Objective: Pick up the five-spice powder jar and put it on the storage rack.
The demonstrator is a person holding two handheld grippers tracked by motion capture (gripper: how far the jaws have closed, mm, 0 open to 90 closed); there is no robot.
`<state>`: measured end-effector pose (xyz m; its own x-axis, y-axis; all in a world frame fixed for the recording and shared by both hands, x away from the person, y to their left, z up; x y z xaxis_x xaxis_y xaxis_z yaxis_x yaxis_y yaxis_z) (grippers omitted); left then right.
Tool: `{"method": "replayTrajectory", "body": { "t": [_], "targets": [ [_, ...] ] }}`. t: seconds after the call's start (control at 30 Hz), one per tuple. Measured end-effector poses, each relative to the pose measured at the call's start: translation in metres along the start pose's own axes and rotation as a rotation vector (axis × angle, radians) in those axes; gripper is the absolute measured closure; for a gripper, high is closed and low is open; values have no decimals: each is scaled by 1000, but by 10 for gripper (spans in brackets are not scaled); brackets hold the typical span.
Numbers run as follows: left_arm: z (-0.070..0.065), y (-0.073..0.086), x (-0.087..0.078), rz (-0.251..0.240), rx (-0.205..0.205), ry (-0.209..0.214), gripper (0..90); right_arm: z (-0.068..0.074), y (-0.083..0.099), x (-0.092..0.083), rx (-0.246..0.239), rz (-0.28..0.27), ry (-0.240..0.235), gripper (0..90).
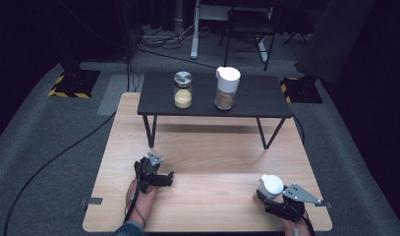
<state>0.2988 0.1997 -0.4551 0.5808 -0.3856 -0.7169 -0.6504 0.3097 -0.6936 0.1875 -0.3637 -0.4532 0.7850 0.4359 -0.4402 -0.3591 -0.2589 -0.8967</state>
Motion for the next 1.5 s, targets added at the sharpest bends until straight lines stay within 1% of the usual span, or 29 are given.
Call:
{"method": "replayTrajectory", "body": {
  "t": [0.17,0.27,0.5,0.73,0.9,1.23,1.5],
  "targets": [
    [0,0,0,0,0,0,16,1,-2,0,-1,6,3,297],
    [0,0,0,0,0,0,16,0,-5,0,6,14,-4,298],
    [0,0,0,0,0,-1,14,0,-16,-2,-8,-3,-15,298],
    [0,0,0,0,0,-1,14,-5,-32,-6,-12,-13,-17,298],
    [0,0,0,0,0,0,14,-9,-44,-7,-10,-11,-19,299],
    [0,0,0,0,-1,0,13,-15,-71,-7,-22,-22,-14,299],
    [0,0,0,1,-1,0,12,-20,-96,-5,-25,-32,-9,299]
  ]
}}
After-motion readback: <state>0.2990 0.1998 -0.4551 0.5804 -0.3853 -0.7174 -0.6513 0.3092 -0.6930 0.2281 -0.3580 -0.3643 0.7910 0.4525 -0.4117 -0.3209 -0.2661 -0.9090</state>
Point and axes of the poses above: each handheld gripper's, and its own axes: x roughly forward along the jaws, y roughly out of its underside, z roughly to its left, the point moved 1 cm from there along x, roughly forward along the jaws, and after that the axes turned 5 degrees about y, right-handed, at the moved point
